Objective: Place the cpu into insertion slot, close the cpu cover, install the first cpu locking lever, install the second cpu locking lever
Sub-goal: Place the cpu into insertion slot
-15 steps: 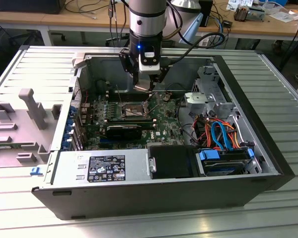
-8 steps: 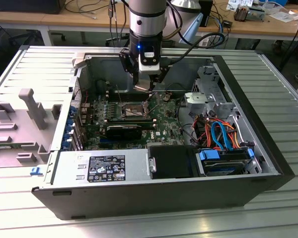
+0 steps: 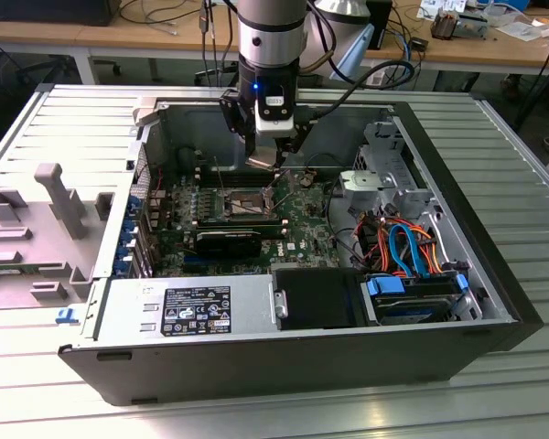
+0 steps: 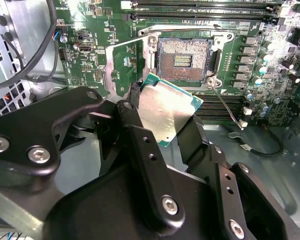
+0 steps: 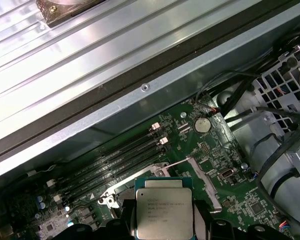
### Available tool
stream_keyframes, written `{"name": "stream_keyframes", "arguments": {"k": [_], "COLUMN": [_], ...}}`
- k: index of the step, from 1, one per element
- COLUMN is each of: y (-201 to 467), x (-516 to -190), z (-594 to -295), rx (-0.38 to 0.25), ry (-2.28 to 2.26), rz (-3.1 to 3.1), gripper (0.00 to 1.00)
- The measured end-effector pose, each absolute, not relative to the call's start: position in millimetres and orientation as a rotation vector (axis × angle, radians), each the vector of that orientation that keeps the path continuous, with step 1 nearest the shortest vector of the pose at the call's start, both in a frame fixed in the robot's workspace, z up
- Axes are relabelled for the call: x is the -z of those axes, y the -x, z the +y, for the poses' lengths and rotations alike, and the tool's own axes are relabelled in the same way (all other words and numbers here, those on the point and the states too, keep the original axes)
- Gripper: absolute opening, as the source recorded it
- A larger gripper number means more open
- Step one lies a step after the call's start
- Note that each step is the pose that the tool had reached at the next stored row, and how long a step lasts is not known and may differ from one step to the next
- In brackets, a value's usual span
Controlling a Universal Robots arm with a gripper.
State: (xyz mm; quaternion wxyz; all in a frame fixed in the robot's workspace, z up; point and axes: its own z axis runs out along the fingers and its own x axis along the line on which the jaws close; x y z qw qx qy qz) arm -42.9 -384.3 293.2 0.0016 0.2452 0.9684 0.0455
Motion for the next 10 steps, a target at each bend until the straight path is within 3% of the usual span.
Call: {"name": "stream_keyframes", "arguments": {"k": [10], "y": [42.9], "x": [-293.1], "z": [-384.3], "rx": [-0.143], "ry": [-0.781], "rz": [3.036], "gripper": [0.55]}}
